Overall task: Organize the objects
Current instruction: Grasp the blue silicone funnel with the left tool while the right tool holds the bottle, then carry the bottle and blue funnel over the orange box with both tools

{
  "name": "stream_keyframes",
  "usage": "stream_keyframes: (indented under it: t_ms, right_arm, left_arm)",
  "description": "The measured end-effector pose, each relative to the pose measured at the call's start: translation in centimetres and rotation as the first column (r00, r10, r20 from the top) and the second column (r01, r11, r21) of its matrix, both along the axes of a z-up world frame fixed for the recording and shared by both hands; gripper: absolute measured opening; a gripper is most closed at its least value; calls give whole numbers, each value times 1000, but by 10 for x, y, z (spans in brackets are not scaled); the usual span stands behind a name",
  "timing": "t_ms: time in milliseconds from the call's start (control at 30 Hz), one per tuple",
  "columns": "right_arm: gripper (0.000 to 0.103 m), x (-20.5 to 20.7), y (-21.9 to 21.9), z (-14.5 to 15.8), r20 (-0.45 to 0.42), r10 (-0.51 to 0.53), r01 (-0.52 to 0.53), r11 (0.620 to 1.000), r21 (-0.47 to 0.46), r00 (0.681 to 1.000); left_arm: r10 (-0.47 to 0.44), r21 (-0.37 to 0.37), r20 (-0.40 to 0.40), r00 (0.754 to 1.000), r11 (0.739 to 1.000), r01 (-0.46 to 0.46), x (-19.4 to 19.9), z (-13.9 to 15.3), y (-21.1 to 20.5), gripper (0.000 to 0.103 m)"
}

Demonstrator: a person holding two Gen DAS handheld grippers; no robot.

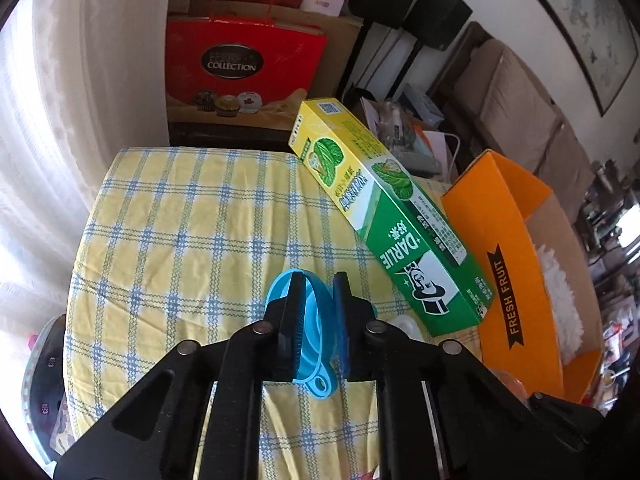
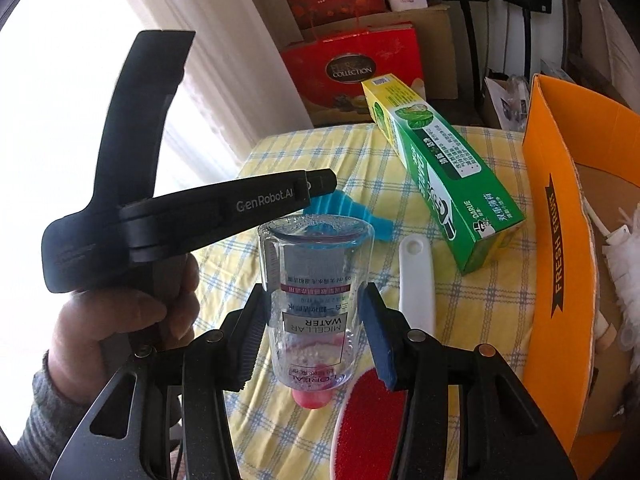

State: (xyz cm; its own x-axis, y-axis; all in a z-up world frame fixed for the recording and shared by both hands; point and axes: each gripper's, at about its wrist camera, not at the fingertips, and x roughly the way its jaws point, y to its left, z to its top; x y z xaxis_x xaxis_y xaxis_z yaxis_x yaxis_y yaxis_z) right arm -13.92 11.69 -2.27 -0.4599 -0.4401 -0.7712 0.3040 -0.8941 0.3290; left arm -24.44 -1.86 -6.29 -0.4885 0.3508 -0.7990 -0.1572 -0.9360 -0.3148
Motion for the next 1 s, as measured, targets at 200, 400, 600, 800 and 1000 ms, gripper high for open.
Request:
stream_keyframes:
  t_ms: [200,400,600,800,1000]
  right_arm:
    - [47,6,6,8,-7,-6,6,1000,-13,1000]
    - [47,5,15,16,-7,-23,23,1000,-16,1000]
    - [47,7,22,35,-33,-31,30,999,-38,999]
    - [47,13,35,63,-78,-46,41,998,-57,996]
    - [47,22,61,89,-120,-87,81,995,-57,989]
  left_arm:
    - [27,17,29,999,999,-27,-5,-8,-1,21]
    - [27,18,-19,999,999,-27,4,2,1,6]
    - [14,11,-86,996,1000,-13,18,34,0,6]
    - [-18,32,-166,986,999,23,38,77,9,6]
    - [-66,45,-217,974,996,77,52,109,33,6]
